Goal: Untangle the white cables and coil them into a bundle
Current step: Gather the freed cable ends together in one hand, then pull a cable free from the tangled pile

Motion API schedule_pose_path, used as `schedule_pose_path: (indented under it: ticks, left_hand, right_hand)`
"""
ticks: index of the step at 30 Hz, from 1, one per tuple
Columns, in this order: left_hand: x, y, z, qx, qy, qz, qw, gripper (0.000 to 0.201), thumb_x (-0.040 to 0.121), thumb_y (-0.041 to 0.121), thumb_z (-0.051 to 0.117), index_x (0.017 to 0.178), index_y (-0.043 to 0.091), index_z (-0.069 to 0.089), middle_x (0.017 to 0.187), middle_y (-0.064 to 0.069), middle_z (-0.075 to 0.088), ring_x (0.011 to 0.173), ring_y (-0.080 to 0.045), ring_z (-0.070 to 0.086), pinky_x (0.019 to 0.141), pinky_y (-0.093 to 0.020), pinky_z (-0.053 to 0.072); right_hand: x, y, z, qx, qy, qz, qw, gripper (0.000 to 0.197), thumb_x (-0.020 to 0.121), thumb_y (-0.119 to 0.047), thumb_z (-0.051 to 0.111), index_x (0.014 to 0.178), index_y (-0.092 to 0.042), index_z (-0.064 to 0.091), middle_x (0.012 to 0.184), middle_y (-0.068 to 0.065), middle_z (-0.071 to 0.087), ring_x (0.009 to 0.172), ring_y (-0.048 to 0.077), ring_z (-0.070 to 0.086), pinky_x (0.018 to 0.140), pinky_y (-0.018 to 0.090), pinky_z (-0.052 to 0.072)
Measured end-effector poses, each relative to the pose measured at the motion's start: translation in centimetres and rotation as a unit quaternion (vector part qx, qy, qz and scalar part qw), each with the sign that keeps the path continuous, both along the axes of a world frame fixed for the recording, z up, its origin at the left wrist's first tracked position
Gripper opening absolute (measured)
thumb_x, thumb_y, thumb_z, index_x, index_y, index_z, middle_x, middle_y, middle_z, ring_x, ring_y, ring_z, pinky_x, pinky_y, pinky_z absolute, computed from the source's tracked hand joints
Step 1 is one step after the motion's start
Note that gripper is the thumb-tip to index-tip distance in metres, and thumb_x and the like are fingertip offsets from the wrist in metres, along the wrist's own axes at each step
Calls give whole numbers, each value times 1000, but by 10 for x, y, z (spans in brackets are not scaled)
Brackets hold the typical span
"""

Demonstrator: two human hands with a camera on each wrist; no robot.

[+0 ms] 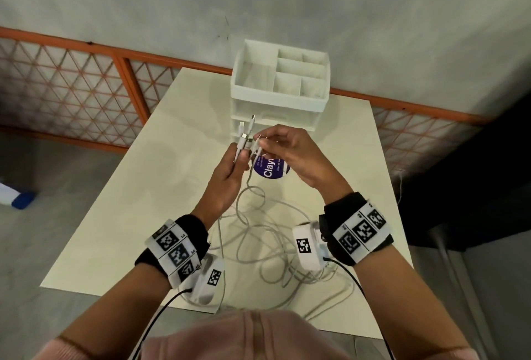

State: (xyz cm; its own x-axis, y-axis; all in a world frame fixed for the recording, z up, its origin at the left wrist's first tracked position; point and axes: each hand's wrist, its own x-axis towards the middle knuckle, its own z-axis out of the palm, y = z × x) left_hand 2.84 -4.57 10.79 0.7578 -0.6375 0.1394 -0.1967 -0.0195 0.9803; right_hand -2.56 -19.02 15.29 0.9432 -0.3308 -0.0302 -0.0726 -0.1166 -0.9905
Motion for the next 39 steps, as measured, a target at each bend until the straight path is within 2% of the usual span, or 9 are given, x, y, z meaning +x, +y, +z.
schedule_pose_path:
  ticks: [6,11,15,19,22,27,34,37,39]
  left_hand:
    - [0,-2,7,14,-3,-11,1000,17,103,27,30,97,28,46,52,27,50,48,6,47,49,-8,37]
    - [2,-1,4,37,13,-32,999,20,101,39,30,91,36,47,55,22,51,48,0,44,53,-17,34]
    - [8,-1,-5,41,32,-37,998,24,99,47,30,95,33,50,85,-16,62,55,-11,43,56,-25,36]
    - [12,1,-6,68,-1,-64,996,23,101,38,31,85,35,48,96,-12,65,60,-7,48,61,-21,41]
    - [15,-1,-8,77,-21,-89,993,24,102,36,30,92,26,50,94,-15,65,60,-6,45,64,-19,41]
    - [14,-4,-4,71,-39,-100,992,25,103,27,30,100,13,51,86,-13,67,56,1,47,61,-11,37]
    - [18,-8,-2,64,-3,-91,994,25,103,33,28,109,31,53,84,-4,70,65,-4,49,64,-12,40]
    - [21,-11,-4,64,1,-80,995,29,103,34,30,112,20,54,91,-11,70,77,-16,55,75,-25,43]
    - [24,-12,-5,64,5,-74,995,28,103,33,30,111,21,54,94,-14,70,82,-24,59,80,-34,45]
  right_hand:
    - [4,7,1,-37,23,-15,999,20,87,-11,65,103,0,67,95,20,66,71,12,64,69,19,55]
    - [7,4,-2,-85,51,-8,995,18,85,-21,68,96,-7,70,97,20,70,68,17,67,82,35,55]
    - [7,-5,5,-71,27,-41,996,15,84,-17,69,94,-6,69,86,13,66,63,14,66,78,31,56]
    - [9,-19,13,-42,2,-43,998,13,85,-12,68,94,-3,67,90,19,66,71,22,65,70,24,56]
    - [11,-20,13,-32,2,-39,999,14,84,-10,68,95,-1,64,91,20,68,74,24,64,65,20,54]
    - [11,-24,13,-36,6,16,999,31,87,-10,65,118,-10,62,87,5,64,71,13,61,68,19,52]
    - [14,-29,13,-46,-1,13,999,24,85,-9,67,109,-8,66,94,4,65,78,25,60,68,21,53]
    - [15,-30,13,-52,3,17,998,24,85,-9,67,109,-8,66,98,5,65,77,24,60,68,20,53]
    - [16,-30,13,-62,7,19,998,24,85,-9,67,109,-8,66,102,9,66,75,22,60,69,20,54]
